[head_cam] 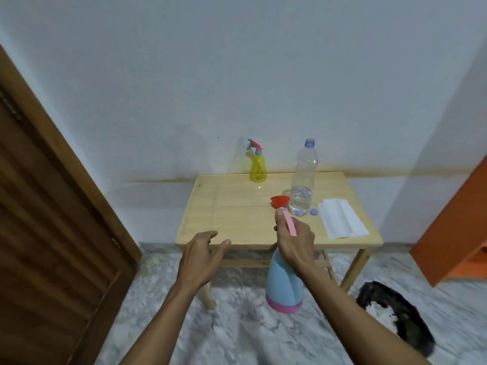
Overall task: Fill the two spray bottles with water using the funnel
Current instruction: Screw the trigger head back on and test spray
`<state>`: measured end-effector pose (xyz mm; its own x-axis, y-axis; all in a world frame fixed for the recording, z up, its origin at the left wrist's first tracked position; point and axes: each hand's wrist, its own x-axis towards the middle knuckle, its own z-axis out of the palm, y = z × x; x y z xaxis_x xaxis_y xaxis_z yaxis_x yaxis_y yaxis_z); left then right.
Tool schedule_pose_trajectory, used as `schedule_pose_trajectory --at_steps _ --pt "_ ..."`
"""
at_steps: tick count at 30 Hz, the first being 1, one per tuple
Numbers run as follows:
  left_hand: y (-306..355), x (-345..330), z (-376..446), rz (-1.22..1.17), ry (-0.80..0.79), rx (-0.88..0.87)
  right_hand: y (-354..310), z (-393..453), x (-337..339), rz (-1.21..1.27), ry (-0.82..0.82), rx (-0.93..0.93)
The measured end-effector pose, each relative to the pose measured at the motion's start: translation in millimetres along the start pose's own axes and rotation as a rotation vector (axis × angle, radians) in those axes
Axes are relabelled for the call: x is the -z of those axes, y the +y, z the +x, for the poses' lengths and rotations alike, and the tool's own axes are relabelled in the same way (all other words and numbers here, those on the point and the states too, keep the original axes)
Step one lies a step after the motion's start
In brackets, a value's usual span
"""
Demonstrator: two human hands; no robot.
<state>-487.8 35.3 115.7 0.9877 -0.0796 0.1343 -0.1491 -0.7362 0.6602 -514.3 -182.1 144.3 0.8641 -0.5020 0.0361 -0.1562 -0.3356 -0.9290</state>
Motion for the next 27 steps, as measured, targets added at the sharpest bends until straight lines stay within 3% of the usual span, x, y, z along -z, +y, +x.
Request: schedule_pose_trajectory --at_steps 13,27 --pt "-41 8 32 0.368 -0.354 0.203 4 -21 -57 -0.149 -0.091 -0.104" --pt "-59 -3 35 0.378 -0.504 0.219 21 -18 -71 -0.257 -0.073 -0.239"
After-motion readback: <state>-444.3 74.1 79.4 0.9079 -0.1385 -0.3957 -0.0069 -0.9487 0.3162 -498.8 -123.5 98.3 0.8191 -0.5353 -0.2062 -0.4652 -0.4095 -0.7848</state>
